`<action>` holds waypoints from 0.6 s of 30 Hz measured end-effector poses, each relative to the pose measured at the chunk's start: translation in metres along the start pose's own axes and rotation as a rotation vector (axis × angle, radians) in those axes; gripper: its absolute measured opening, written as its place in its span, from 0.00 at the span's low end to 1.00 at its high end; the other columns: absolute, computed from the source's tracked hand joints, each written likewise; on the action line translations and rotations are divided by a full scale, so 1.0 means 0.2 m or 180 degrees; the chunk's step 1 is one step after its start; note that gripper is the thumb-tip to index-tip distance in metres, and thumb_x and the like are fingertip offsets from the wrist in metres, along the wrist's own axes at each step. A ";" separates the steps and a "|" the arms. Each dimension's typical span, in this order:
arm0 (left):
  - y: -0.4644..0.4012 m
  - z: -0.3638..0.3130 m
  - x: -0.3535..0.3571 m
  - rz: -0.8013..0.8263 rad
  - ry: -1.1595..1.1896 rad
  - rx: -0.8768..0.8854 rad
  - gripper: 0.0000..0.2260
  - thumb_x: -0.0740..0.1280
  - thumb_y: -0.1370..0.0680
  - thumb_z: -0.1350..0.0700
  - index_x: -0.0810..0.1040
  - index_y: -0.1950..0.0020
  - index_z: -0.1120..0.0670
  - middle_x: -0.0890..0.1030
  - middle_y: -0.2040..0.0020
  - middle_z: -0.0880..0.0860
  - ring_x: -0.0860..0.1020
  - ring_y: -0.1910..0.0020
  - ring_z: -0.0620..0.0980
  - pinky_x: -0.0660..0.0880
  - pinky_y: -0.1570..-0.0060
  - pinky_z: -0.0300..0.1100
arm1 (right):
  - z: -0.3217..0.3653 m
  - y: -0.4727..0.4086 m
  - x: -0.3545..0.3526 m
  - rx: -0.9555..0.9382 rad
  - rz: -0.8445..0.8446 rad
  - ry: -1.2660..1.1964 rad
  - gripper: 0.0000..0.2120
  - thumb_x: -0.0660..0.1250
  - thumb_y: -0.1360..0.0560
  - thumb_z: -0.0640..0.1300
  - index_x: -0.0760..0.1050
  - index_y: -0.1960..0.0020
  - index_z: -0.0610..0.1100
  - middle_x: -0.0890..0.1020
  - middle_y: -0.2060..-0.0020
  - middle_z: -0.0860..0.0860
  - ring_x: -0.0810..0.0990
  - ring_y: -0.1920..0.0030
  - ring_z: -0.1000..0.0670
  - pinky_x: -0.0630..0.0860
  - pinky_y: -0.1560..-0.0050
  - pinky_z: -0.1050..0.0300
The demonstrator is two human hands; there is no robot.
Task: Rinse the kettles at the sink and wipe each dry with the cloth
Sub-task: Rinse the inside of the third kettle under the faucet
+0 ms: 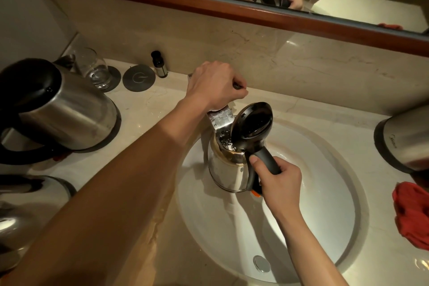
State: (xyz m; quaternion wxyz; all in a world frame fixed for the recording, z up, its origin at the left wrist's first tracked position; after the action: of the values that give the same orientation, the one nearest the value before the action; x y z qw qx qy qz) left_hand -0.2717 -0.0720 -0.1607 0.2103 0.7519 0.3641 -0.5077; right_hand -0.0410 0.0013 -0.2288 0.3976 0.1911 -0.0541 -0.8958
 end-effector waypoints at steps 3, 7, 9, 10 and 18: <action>0.00 0.00 0.00 0.0009 0.0021 -0.0009 0.09 0.68 0.25 0.42 0.85 0.49 0.41 0.85 0.51 0.41 0.81 0.49 0.48 0.73 0.45 0.44 | -0.01 0.00 0.00 0.0001 -0.0014 0.0047 0.21 0.72 0.37 0.62 0.72 0.73 0.46 0.68 0.79 0.53 0.66 0.73 0.49 0.67 0.65 0.52; 0.00 0.00 0.00 -0.0001 0.0019 0.0014 0.09 0.68 0.24 0.42 0.85 0.49 0.41 0.85 0.51 0.42 0.81 0.50 0.48 0.72 0.43 0.45 | -0.02 0.00 -0.01 0.0003 -0.0022 0.0072 0.21 0.72 0.37 0.62 0.72 0.74 0.47 0.68 0.79 0.53 0.66 0.73 0.49 0.67 0.65 0.52; 0.00 0.00 0.00 -0.0006 0.0003 0.0022 0.09 0.68 0.24 0.42 0.85 0.49 0.41 0.85 0.52 0.42 0.81 0.50 0.48 0.72 0.44 0.45 | -0.02 0.00 -0.01 0.0008 -0.0018 0.0076 0.20 0.73 0.36 0.61 0.72 0.75 0.48 0.68 0.79 0.53 0.66 0.73 0.49 0.67 0.65 0.52; 0.00 0.00 0.00 -0.0002 0.0005 0.0019 0.09 0.68 0.24 0.42 0.85 0.49 0.41 0.86 0.52 0.42 0.81 0.50 0.48 0.72 0.44 0.45 | -0.02 0.00 -0.01 0.0005 -0.0013 0.0078 0.20 0.73 0.36 0.60 0.71 0.75 0.49 0.68 0.79 0.54 0.66 0.73 0.49 0.67 0.65 0.52; 0.00 0.00 0.00 -0.0011 0.0026 0.0030 0.09 0.68 0.24 0.43 0.85 0.50 0.41 0.85 0.52 0.42 0.81 0.51 0.48 0.71 0.45 0.44 | -0.01 0.00 -0.01 -0.0019 -0.0003 0.0030 0.19 0.75 0.32 0.55 0.72 0.76 0.50 0.69 0.80 0.54 0.67 0.74 0.50 0.68 0.65 0.52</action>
State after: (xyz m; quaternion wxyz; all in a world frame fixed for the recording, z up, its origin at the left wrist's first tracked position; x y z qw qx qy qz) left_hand -0.2712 -0.0717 -0.1608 0.2044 0.7543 0.3639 -0.5068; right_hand -0.0402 0.0028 -0.2304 0.3980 0.1943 -0.0495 -0.8952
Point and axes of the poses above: each hand's wrist, its own y-axis away from the middle knuckle, its own x-axis out of the palm, z = x × y, the point moved 2 cm from there along -y, towards the middle knuckle
